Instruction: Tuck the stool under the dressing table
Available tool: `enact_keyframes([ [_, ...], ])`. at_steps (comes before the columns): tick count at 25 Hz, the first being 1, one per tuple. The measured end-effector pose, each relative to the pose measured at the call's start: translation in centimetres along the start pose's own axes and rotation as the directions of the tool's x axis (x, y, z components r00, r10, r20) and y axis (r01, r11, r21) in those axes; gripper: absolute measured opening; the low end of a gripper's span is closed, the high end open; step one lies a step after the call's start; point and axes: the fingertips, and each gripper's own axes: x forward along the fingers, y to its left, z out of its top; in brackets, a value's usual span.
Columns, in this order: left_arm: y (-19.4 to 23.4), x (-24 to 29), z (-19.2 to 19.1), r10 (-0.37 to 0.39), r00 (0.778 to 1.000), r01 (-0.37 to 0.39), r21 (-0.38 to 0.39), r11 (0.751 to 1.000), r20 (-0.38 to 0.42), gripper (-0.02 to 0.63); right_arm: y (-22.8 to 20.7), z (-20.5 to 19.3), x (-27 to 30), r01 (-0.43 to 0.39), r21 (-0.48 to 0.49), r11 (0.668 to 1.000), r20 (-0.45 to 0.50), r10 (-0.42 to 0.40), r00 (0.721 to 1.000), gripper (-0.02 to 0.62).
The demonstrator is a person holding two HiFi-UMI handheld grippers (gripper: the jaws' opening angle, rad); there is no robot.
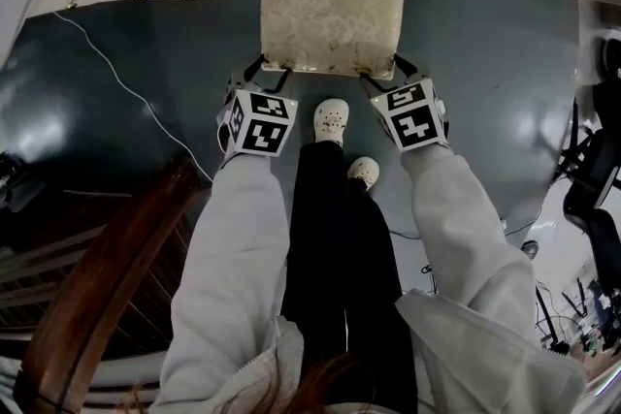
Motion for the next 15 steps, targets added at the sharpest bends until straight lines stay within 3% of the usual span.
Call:
enact_keyframes([
  [15, 4.7, 0.9, 2.0, 0.017, 0.998, -0.015, -0.042, 0.999, 0.065, 0.221, -1.2, 5.7, 2.3, 0.005, -0.021, 1.0, 0.06, -0.004, 0.998, 0.345],
])
